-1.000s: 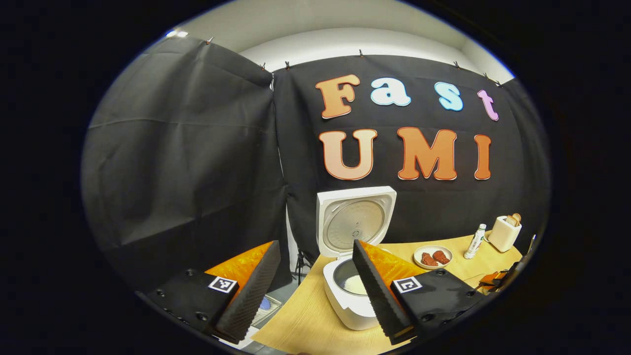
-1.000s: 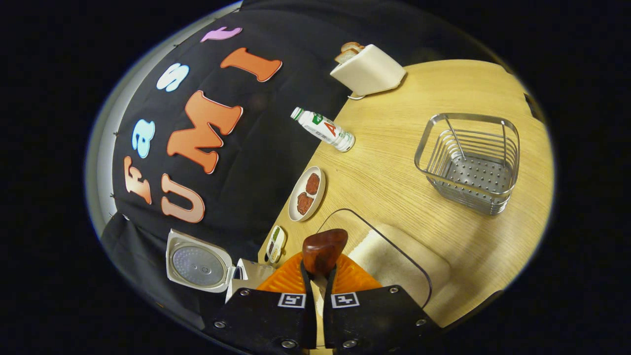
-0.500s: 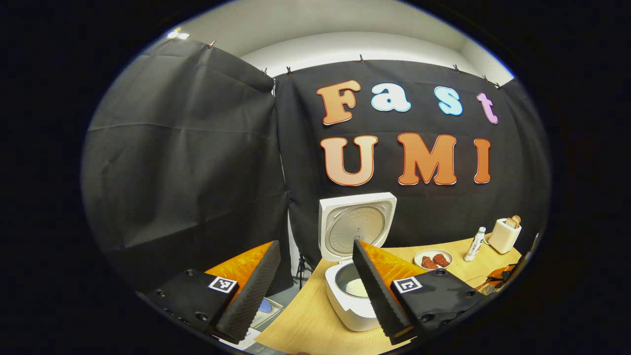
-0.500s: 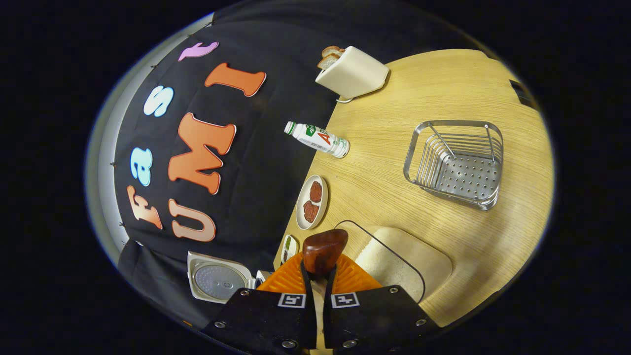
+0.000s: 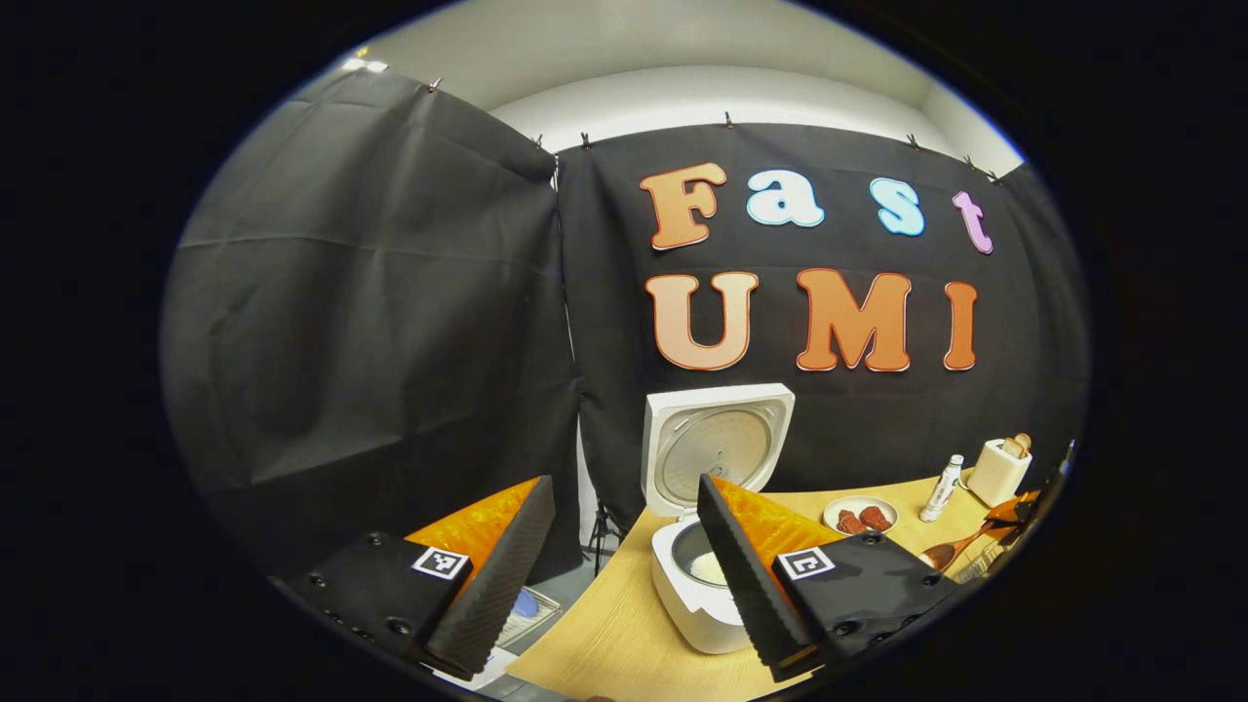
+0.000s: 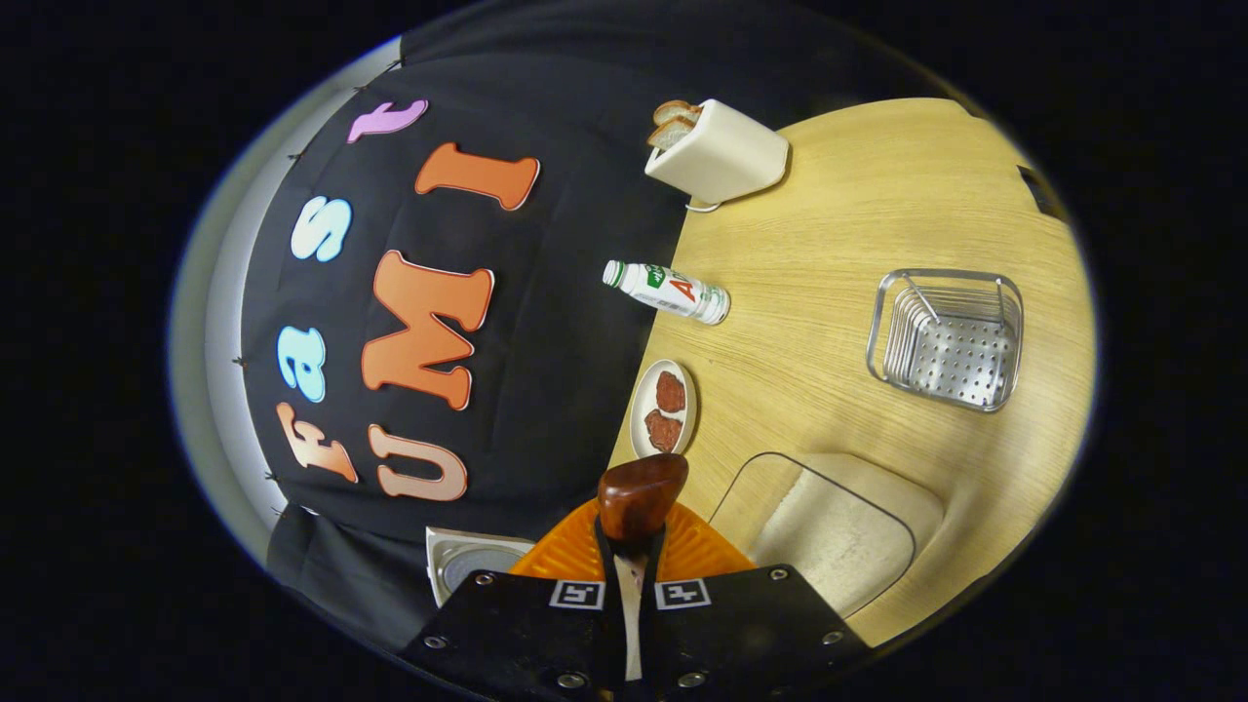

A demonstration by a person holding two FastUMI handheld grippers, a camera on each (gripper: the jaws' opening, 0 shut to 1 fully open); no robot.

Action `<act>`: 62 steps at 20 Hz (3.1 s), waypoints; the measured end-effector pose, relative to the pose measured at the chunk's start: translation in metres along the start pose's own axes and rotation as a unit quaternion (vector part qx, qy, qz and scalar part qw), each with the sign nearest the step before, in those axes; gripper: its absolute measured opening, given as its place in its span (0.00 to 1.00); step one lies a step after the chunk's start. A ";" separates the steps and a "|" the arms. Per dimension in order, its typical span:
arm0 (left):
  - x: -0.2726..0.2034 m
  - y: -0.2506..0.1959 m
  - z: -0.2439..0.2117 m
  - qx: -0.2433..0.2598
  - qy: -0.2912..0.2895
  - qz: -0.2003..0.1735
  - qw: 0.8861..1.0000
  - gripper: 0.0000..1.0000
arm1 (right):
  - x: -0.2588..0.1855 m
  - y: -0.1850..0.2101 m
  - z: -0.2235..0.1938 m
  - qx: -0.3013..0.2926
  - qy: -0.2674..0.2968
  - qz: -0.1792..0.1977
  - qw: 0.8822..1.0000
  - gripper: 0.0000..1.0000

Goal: Close the left gripper, press the button to open the rice cooker; take a wooden spoon from the chopstick holder with the right hand, scoop a spoonful of rice and pour it into the rice cooker, then put the wooden spoon back into the chopstick holder.

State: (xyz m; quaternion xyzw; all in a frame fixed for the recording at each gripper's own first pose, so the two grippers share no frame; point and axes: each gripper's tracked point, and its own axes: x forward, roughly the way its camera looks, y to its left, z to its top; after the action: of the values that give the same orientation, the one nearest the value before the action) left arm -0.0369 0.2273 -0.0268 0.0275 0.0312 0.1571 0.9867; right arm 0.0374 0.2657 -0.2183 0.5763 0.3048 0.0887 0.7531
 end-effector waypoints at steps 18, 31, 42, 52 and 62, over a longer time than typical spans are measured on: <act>0.004 0.050 -0.014 -0.018 0.009 0.039 0.999 1.00 | 0.057 0.134 -0.085 0.014 0.075 0.057 0.995 0.04; 0.010 0.084 -0.031 -0.028 0.023 0.057 0.998 1.00 | 0.103 0.177 -0.143 -0.104 0.091 0.062 0.988 0.05; 0.013 0.064 -0.044 -0.035 0.037 -0.003 0.999 1.00 | 0.108 0.193 -0.178 -0.269 0.085 0.069 0.957 0.05; 0.010 0.055 -0.049 -0.034 0.045 -0.029 0.998 1.00 | 0.099 0.209 -0.195 -0.391 0.065 0.095 0.913 0.05; 0.007 0.055 -0.052 -0.027 0.052 -0.038 0.998 1.00 | 0.089 0.228 -0.210 -0.492 0.046 0.129 0.860 0.05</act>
State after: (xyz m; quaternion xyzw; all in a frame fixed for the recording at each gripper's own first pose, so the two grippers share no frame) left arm -0.0512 0.2838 -0.0752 -0.0084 0.0788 0.1215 0.9894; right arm 0.0399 0.5531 -0.0716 0.1599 0.1788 0.3497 0.9057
